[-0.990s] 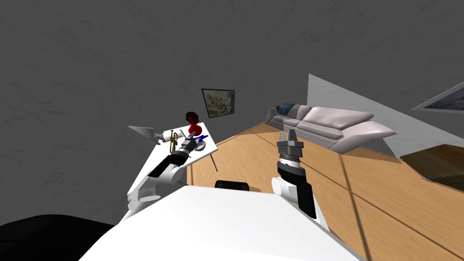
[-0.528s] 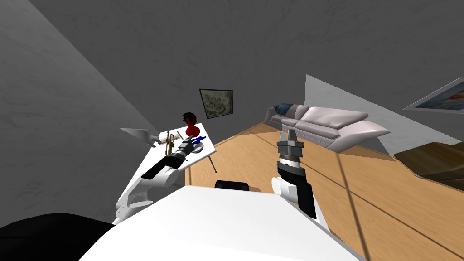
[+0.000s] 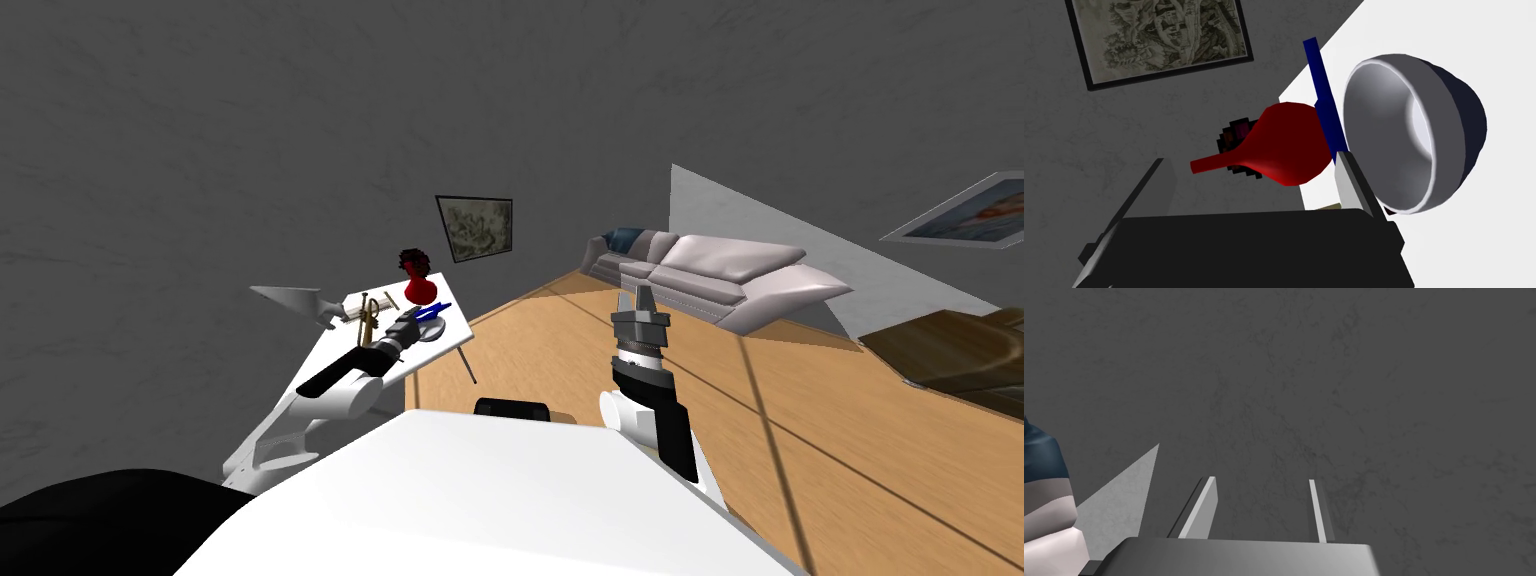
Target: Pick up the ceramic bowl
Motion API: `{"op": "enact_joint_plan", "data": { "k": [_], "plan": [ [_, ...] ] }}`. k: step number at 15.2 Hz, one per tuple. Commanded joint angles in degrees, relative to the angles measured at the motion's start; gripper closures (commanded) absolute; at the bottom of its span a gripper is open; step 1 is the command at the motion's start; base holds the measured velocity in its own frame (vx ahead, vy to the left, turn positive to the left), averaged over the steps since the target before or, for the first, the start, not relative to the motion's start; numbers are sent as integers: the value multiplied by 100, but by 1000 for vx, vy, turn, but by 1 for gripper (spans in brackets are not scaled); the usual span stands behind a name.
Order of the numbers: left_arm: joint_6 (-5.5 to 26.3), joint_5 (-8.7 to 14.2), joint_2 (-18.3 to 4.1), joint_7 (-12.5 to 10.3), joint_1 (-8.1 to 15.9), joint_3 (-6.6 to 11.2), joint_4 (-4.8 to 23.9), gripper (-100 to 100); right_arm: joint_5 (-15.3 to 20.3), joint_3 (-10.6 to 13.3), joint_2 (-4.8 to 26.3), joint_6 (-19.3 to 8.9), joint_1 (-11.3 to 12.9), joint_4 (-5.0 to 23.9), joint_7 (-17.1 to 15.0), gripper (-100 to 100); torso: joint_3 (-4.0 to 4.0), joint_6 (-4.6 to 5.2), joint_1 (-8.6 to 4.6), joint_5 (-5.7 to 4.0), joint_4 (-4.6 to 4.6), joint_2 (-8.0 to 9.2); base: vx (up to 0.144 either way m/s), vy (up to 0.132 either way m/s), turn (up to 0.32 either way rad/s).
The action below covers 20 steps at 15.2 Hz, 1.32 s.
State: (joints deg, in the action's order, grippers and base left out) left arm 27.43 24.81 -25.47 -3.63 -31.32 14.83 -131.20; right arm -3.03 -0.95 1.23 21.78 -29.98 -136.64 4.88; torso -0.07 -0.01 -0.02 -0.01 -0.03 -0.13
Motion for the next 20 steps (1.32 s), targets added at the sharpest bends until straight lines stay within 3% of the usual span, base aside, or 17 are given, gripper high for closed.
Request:
{"op": "enact_joint_plan", "data": {
  "k": [1,20],
  "plan": [
    [205,64,-17,-37,-94,68,-3,-100,0,0,0,0,0,0,0,0,0,0,0,0,0,0,37,-7,-16],
    [2029,773,-351,-432,-797,858,-46,-100,0,0,0,0,0,0,0,0,-3,2,-3,-1,-1,-5,32,-9,-26]
  ]
}}
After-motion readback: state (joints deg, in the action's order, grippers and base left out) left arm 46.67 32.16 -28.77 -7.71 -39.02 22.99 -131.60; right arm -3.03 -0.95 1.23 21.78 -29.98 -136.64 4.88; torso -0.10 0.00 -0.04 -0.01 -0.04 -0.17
